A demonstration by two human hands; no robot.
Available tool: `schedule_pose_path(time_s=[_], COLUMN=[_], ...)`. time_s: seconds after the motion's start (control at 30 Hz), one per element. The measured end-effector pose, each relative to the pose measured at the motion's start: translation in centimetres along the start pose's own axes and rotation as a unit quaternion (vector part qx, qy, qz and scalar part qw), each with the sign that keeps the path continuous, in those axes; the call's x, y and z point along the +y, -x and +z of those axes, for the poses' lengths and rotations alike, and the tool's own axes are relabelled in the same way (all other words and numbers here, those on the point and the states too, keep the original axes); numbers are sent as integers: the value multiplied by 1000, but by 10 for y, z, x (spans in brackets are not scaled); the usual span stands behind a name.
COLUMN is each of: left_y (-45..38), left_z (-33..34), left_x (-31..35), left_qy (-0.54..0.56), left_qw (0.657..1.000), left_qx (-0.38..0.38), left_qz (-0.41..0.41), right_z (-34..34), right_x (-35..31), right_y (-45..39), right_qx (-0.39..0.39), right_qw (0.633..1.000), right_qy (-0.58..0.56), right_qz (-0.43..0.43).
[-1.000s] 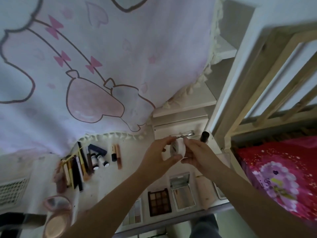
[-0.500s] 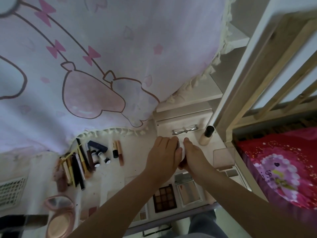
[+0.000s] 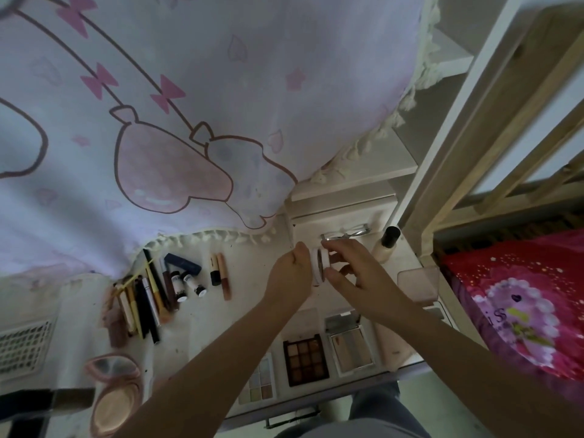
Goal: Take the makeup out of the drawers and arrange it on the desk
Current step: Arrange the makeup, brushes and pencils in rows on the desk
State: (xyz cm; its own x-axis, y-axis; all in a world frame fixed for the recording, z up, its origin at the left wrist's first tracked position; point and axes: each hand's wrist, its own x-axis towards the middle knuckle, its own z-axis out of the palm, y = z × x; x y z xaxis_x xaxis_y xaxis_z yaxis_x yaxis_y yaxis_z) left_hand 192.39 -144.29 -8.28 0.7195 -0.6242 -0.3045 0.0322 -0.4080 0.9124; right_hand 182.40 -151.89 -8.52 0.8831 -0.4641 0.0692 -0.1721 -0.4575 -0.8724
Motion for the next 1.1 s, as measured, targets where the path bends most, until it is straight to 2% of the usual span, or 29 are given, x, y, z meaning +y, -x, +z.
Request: schedule_pose_path(time_s=[0.13, 0.27, 0.43, 0.5, 0.57, 0.67, 0.77, 0.97, 1.1], left_y=[-4, -13, -31, -43, -55, -73, -84, -100, -103], left_z=[4, 4, 8, 16, 28, 48, 63, 81, 86], left_x=[3, -4, -18, -23, -25, -28, -31, -29, -29], left_qy=[53, 155, 264, 255, 233, 189, 151, 120, 97], left_qw=[995, 964, 907, 898, 902, 912, 912, 901, 906], left_qx=[-26, -86, -109, -106, -94, -79, -71, -47, -72], left_qz=[-86, -197, -311, -342, -352, -355, -373, -413, -406], right_z=[-12, -24, -33, -33, -32, -26, -23, -13, -11], right_x=[8, 24, 62, 76, 90, 107, 113, 126, 129], right_y=[3, 4, -3, -7, -13, -21, -27, -35, -35], right_qx=[9, 40, 70, 54, 5, -68, -132, -186, -192], right_qw=[999, 993, 994, 991, 986, 970, 944, 907, 892], right_qy=[-42, -112, -15, 63, 137, 207, 253, 304, 331], right_qz=[-12, 16, 78, 101, 99, 105, 164, 225, 240])
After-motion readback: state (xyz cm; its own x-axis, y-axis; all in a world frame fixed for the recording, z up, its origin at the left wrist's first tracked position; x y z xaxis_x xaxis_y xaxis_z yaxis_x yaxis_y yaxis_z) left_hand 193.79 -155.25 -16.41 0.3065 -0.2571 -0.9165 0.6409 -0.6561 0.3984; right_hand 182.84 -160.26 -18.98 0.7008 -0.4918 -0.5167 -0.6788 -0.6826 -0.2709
